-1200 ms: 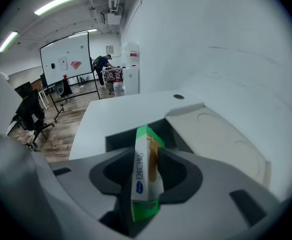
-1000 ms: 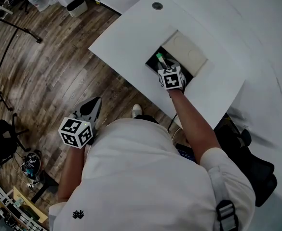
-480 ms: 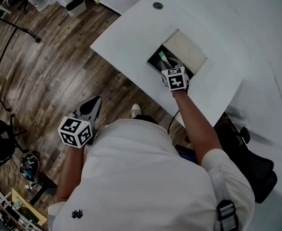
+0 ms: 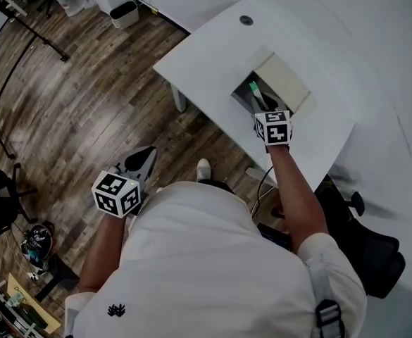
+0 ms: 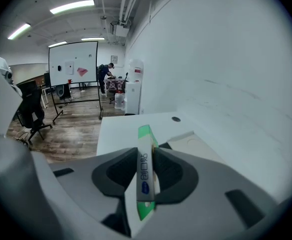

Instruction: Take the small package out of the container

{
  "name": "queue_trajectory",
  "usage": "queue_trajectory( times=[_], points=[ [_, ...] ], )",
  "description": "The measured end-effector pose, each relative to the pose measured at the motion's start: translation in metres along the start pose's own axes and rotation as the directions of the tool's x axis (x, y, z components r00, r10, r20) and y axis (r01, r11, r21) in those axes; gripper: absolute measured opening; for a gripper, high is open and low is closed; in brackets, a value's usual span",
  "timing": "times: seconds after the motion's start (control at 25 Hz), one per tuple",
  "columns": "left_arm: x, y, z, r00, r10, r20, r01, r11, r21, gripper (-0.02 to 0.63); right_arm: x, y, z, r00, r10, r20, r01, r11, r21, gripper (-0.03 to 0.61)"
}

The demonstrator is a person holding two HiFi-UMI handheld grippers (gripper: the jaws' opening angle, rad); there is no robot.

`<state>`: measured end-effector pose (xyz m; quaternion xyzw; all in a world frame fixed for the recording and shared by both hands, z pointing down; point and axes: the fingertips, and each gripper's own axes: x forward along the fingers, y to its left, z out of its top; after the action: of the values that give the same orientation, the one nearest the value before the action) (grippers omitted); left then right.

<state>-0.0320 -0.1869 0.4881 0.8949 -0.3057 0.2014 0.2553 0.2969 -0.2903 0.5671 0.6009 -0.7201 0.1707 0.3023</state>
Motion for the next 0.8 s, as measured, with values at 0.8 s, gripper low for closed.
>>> queue_trajectory(
  times=[0.8],
  points=[
    [-0.085, 0.011, -0.057, 0.996, -0.09, 0.022, 0.089, 0.996, 0.012, 0.009, -0.121, 0.174, 0.009, 0.984, 0.143, 0.102, -0.146, 0.989, 0.022, 0.1]
  ],
)
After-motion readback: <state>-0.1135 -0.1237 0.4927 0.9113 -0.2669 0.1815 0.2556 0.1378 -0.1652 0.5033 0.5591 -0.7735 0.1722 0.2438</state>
